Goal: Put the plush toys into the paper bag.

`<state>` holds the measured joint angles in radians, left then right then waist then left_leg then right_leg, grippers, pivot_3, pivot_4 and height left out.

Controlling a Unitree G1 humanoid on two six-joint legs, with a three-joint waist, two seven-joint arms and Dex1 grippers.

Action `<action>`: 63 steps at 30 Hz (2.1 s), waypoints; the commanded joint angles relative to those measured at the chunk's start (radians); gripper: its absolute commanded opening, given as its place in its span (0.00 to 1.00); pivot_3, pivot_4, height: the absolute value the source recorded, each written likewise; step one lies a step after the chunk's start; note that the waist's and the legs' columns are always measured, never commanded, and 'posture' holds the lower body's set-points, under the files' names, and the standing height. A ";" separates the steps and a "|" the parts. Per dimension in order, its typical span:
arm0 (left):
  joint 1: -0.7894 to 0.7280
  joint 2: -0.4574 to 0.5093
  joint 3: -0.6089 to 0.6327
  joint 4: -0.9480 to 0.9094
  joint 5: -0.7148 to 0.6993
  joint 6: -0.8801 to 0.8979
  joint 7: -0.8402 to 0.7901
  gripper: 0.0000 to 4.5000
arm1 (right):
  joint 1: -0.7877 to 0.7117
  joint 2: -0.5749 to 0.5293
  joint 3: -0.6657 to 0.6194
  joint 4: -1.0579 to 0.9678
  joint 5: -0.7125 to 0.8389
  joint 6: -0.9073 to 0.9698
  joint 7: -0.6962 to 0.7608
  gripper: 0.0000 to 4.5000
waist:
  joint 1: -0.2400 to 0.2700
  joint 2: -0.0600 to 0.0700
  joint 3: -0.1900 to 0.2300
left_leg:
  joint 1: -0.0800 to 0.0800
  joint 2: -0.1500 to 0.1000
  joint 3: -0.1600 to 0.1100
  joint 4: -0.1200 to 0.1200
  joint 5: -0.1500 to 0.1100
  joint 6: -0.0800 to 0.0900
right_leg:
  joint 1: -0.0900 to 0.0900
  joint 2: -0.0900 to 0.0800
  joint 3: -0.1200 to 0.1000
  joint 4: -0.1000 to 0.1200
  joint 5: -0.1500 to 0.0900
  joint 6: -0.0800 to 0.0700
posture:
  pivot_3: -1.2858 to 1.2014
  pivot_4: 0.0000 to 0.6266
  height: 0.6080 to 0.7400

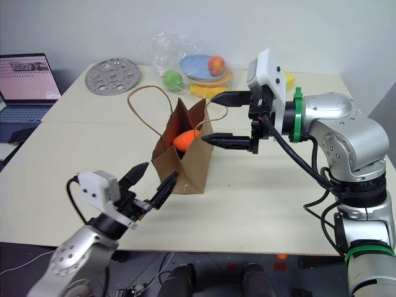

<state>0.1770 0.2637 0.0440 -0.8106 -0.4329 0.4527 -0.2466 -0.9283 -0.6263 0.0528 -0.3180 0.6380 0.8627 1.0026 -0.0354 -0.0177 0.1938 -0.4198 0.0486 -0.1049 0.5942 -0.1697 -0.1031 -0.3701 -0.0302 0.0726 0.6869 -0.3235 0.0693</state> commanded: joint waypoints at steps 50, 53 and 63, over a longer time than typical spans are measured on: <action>-0.621 0.433 0.163 0.746 -0.206 -0.080 -0.691 0.01 | 0.004 -0.225 -0.212 0.008 0.159 0.129 -0.110 1.00 | 0.009 0.000 0.001 | -0.008 -0.001 -0.002 0.000 0.000 0.000 | -0.003 -0.001 -0.004 -0.008 0.001 0.001 | 0.52 0.24 1.00; -0.767 0.448 0.092 0.862 -0.225 -0.051 -0.872 0.01 | -0.093 -0.281 -0.245 0.144 0.177 0.175 -0.092 1.00 | 0.005 0.001 0.002 | -0.010 -0.002 -0.002 -0.001 0.000 0.000 | -0.004 -0.002 -0.004 -0.009 0.002 0.003 | 0.52 0.24 1.00; -0.969 0.383 -0.064 1.127 -0.144 -0.117 -1.207 0.01 | -0.133 -0.426 -0.213 0.143 0.272 0.307 0.050 1.00 | -0.017 0.005 0.004 | -0.013 0.000 -0.002 -0.005 -0.001 0.002 | -0.011 0.000 -0.005 -0.006 0.002 0.003 | 0.52 0.24 1.00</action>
<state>-0.7730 0.6655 -0.0060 0.2644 -0.6244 0.4210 -1.4190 -1.0511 -1.0251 -0.1380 -0.1239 0.8707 1.1488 1.0275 -0.0525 -0.0122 0.1980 -0.4329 0.0488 -0.1072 0.5895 -0.1707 -0.1010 -0.3812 -0.0298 0.0675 0.6811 -0.3217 0.0720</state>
